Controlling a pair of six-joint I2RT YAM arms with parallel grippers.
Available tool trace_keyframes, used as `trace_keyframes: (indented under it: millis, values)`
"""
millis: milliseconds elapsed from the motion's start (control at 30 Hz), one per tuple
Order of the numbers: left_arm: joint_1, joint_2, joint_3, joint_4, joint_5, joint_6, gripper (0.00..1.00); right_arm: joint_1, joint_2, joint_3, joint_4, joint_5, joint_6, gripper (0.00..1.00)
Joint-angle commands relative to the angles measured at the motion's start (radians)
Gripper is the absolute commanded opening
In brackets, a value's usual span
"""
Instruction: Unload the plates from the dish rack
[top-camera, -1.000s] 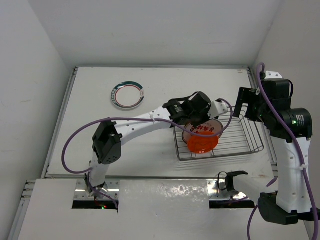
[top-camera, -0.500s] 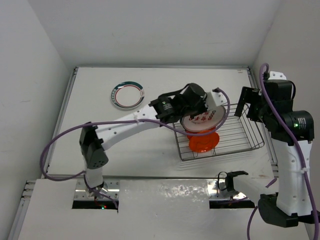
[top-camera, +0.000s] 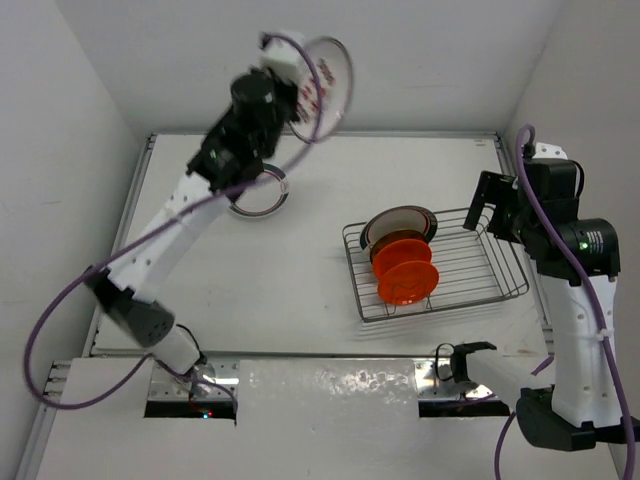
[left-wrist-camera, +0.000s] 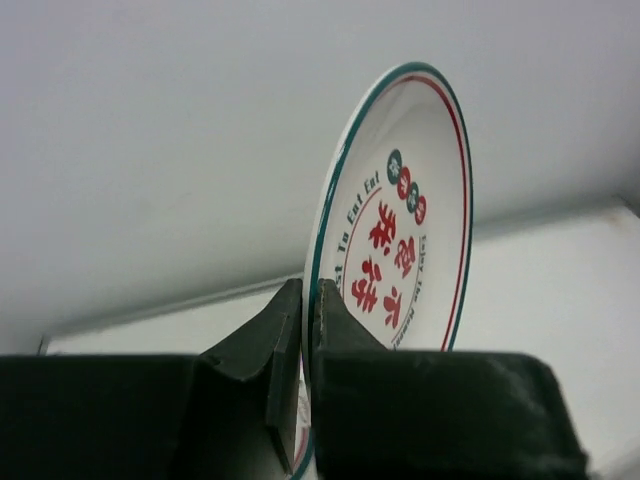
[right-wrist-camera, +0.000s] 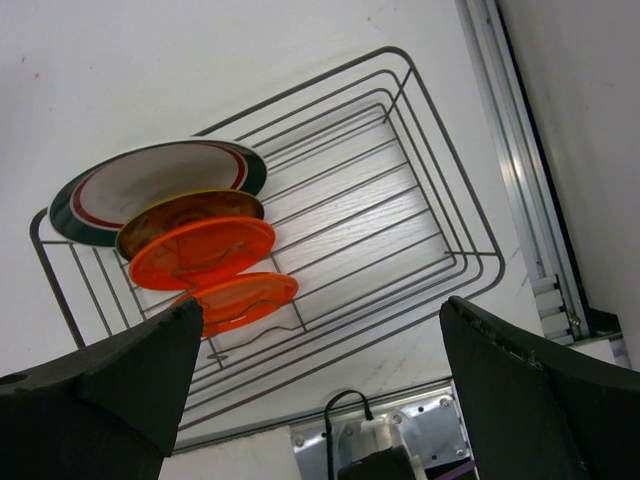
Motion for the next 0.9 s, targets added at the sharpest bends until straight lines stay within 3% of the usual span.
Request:
trace_keyframes:
  millis: [0,67,133,167,267,433,600,700,867]
  values:
    - [0.294,0.186,0.237,-0.222,0.019,-0.445,0.00,0.003,-0.005,-0.034,0.069,-0.037,0.026,0.99]
    - [0.399,0.331,0.377,-0.370,0.190,-0.620,0.00,0.003,-0.013,-0.077,0.095,-0.055,0.029,0.99]
    - [0.566,0.387,0.372,-0.365,0.378,-0.732,0.00,0.003,-0.024,-0.113,0.115,-0.083,0.037,0.99]
    - [0.617,0.412,0.273,-0.256,0.591,-0.844,0.00,0.003,-0.027,-0.125,0.123,-0.092,0.040,0.99]
    - [0.791,0.421,0.011,0.083,0.849,-1.040,0.00,0.003,-0.041,-0.154,0.140,-0.118,0.046,0.99]
    - [0.826,0.466,-0.059,0.112,0.869,-1.015,0.00,0.003,-0.055,-0.166,0.137,-0.117,0.045,0.99]
    - [0.826,0.432,-0.234,0.160,0.886,-0.998,0.00,0.003,-0.059,-0.174,0.132,-0.117,0.048,0.99]
    - [0.826,0.409,-0.326,0.190,0.880,-0.987,0.10,0.003,-0.058,-0.174,0.132,-0.118,0.049,0.99]
    - [0.826,0.391,-0.365,0.132,0.845,-0.943,0.12,0.003,-0.051,-0.171,0.135,-0.123,0.058,0.99]
